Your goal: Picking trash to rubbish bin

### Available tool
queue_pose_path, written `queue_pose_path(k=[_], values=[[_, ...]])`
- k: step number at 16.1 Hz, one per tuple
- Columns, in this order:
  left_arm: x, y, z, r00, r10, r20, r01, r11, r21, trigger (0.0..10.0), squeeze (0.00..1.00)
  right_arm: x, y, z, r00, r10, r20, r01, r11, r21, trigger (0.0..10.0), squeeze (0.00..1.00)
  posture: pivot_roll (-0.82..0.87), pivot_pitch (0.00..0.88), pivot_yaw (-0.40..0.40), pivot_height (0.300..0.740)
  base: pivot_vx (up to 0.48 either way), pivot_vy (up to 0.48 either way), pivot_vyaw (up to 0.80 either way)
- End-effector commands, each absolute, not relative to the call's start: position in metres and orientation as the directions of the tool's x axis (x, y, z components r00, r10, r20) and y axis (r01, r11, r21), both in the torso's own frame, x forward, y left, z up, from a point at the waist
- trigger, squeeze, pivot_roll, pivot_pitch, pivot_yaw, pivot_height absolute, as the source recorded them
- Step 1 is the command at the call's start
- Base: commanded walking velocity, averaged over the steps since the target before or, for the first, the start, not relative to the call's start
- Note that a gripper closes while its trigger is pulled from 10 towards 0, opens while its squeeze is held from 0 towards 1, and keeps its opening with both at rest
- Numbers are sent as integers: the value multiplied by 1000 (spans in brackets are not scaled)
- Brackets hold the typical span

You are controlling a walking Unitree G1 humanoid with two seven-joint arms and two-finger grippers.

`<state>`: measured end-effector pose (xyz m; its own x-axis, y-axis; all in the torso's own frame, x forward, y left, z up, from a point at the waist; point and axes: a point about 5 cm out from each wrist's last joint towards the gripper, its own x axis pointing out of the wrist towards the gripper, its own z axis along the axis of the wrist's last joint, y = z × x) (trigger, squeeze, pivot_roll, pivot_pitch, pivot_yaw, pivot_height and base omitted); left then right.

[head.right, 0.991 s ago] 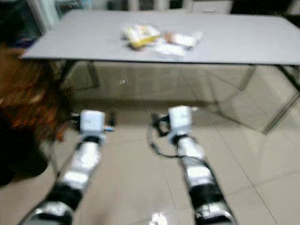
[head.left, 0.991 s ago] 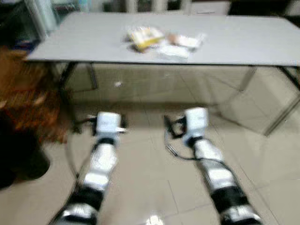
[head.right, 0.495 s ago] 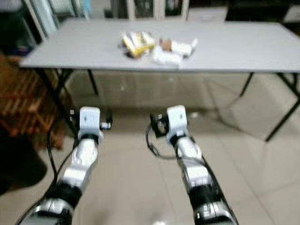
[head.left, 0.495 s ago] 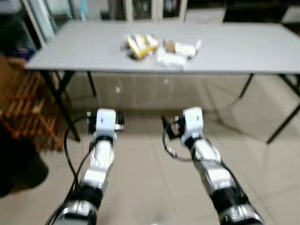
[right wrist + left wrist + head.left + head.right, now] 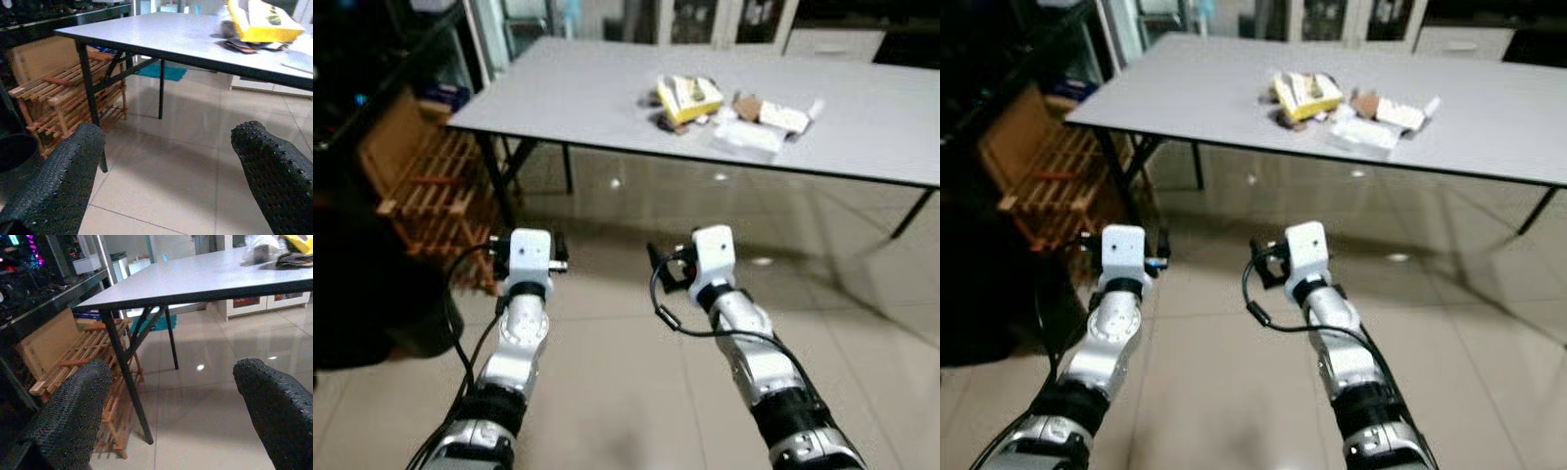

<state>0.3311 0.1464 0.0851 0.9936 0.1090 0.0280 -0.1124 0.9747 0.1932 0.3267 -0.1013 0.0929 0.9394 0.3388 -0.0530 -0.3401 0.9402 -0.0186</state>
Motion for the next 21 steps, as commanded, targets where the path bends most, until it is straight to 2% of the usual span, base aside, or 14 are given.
queue_pose_path(k=[1, 4, 11, 21], values=[[331, 137, 85, 996, 88, 26, -91, 976, 196, 10000, 0, 327, -111, 93, 949, 309, -55, -310, 951, -16, 10000, 0, 22, 34, -1, 740, 300, 0, 0], [332, 134, 88, 998, 55, 32, -60, 979, 194, 10000, 0, 328, -113, 92, 955, 289, -59, -288, 957, 23, 10000, 0, 24, 36, -1, 740, 314, 0, 0], [332, 129, 89, 999, 23, 35, -29, 982, 188, 10000, 0, 330, -115, 93, 959, 275, -64, -274, 961, 17, 10000, 0, 23, 35, 1, 740, 344, 0, -800], [333, 129, 92, 999, 15, 45, -24, 982, 189, 10000, 0, 330, -114, 95, 962, 269, -45, -268, 963, 20, 10000, 0, 25, 34, 1, 740, 349, 0, 0]])
